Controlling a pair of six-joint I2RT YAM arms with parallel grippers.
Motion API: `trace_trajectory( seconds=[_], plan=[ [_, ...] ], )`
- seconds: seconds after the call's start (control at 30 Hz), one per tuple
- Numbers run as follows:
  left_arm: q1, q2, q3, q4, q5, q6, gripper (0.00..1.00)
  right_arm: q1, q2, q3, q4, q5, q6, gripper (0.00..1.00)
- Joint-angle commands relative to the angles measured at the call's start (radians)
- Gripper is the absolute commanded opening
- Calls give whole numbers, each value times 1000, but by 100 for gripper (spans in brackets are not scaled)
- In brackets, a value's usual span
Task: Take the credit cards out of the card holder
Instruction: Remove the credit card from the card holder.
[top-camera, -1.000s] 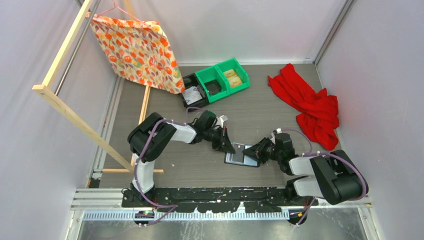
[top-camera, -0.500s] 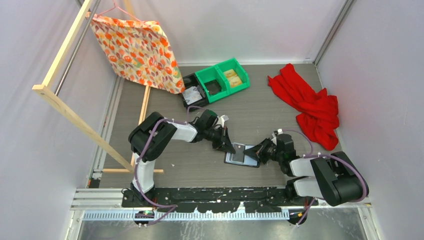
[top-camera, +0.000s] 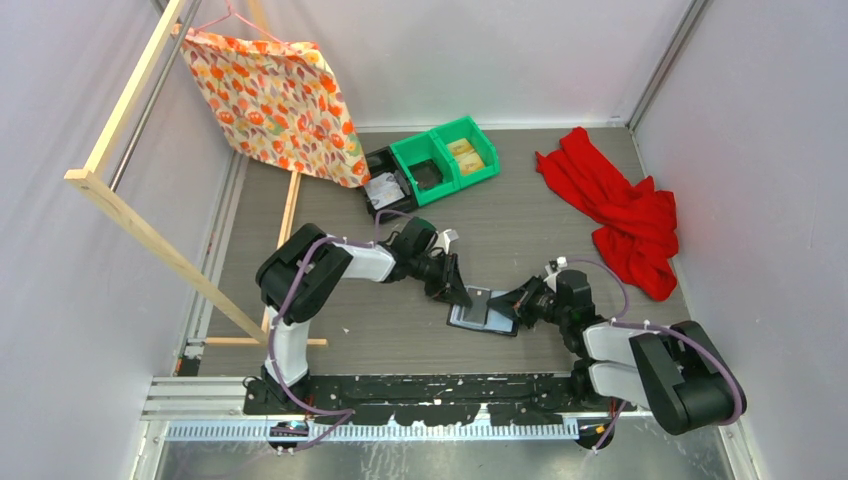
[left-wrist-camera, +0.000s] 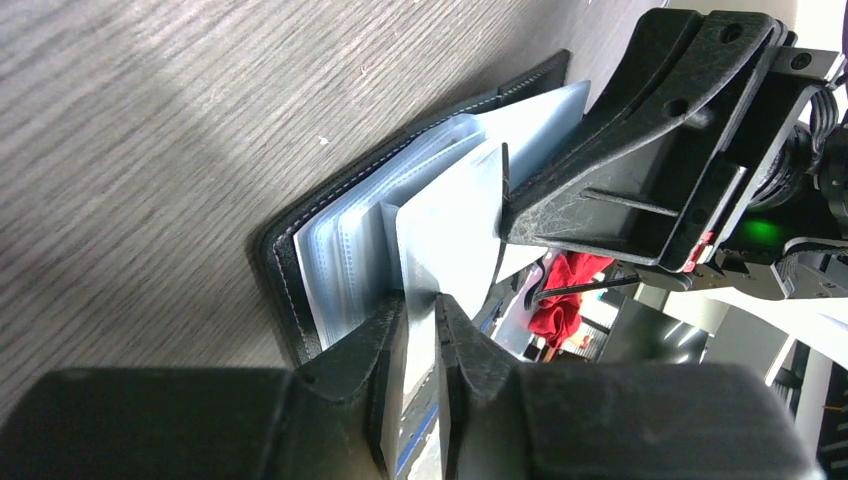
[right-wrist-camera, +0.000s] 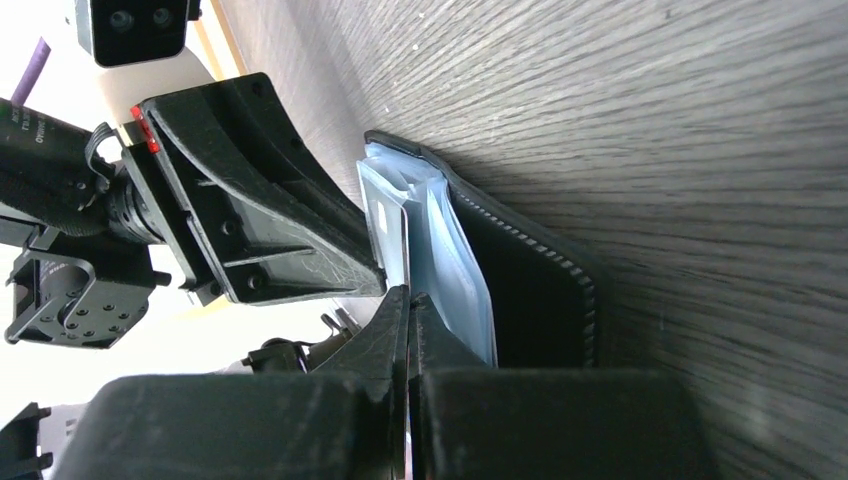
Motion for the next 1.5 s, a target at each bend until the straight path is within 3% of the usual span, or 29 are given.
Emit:
trace_trajectory(
  seconds=[0.0,0.1,0.33,0.73,1.0,1.13,1.47],
  plan=[
    [2,5,-46,-79,-125,38,16,5,-58,8,12,-43,3,1],
    [3,-5,-78,9,-91,-8,1,5,-74,7,-11,-36,-5,1],
    [10,-4,-102,107,-75,-62,1,4,-69,-15,-11,-21,-20,1],
    [31,-50,-154,34,-157,-47,1,-4,-84,-34,-37,-20,-66,1],
    [32,-30,-172,72,-160,-72,1,-8,-67,-24,15,-66,-66,1],
    [31,-22,-160,68,-153,-72,1,-9,4,-14,99,-101,-33,15],
    [31,-21,-155,52,-148,-63,0,-8,272,-14,410,-164,24,29]
  ],
)
